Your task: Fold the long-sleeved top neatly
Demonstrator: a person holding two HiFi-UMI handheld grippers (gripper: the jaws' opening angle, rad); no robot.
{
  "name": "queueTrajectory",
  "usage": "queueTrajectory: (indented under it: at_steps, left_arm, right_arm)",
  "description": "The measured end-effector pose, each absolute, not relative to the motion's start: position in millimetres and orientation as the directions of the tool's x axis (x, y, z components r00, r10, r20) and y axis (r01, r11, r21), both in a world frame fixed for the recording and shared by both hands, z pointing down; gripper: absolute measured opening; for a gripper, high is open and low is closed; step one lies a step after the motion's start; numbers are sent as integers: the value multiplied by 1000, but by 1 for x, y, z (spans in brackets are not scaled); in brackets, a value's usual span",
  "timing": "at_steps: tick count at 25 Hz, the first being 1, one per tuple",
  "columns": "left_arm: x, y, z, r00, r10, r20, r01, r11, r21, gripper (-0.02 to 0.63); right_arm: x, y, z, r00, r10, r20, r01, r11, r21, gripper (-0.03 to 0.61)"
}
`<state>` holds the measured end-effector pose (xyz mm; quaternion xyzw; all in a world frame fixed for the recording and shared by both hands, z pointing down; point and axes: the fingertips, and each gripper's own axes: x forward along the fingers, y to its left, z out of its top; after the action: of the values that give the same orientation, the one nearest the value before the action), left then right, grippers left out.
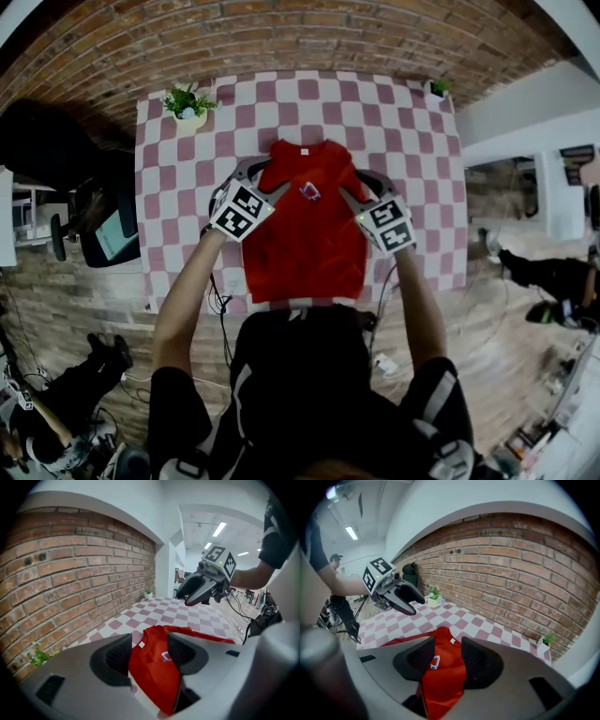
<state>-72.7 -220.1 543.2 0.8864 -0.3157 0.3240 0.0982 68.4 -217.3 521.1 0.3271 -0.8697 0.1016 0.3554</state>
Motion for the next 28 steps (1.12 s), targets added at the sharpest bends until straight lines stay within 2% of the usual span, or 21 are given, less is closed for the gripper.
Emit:
queueTrajectory:
  at_steps: [6, 12, 28]
  left_arm:
    - [-88, -250, 617, 505, -391, 770, -590, -807, -23, 219]
    - [-90, -275, 668, 444, -301, 844, -508, -861, -40, 219]
    - [-80, -335, 733, 393, -192, 899, -460, -888, 12, 219]
  right_arm:
    - [70, -262, 581, -495, -421, 760, -592, 804, 60, 161]
    - [71, -290, 636, -419, -321, 849, -499, 863, 80, 167]
    - [70, -346, 715, -355, -142, 924, -384, 923, -5, 175]
